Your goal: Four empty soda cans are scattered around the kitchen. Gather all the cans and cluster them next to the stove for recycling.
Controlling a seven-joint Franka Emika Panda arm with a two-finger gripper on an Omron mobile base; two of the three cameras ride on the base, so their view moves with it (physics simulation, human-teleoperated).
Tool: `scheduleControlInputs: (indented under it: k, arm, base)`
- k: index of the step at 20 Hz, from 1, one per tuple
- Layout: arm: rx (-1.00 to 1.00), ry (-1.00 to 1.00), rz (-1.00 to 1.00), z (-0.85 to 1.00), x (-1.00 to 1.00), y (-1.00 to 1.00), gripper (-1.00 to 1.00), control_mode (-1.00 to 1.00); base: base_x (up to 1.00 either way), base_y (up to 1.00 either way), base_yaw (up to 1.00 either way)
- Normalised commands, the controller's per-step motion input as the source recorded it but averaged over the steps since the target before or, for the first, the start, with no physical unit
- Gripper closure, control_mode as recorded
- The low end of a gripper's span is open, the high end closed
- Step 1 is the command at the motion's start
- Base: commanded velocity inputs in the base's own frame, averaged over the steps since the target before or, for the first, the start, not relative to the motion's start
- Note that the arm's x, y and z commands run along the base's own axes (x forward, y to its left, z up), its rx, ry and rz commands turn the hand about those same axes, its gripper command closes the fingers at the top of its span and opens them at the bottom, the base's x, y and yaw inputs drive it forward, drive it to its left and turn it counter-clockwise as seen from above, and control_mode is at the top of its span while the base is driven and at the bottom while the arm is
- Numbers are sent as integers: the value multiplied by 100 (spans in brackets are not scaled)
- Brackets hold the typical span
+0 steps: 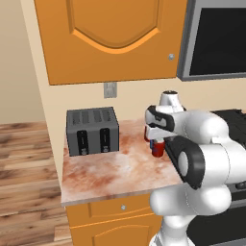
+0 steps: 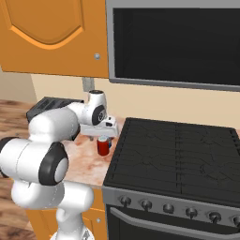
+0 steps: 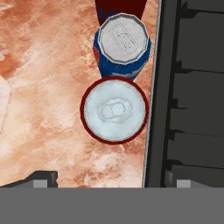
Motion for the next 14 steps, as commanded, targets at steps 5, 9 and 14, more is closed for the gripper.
scheduleControlInputs:
  k: [5,9,14]
  arm:
    - [0,0,0,3,-57,0,-100,-100]
    - [0,0,0,19,-66,0,-100,-100]
    - [0,0,0,32,-71,0,-100,-100]
  base:
    - [0,0,0]
    - [0,0,0]
    - [0,0,0]
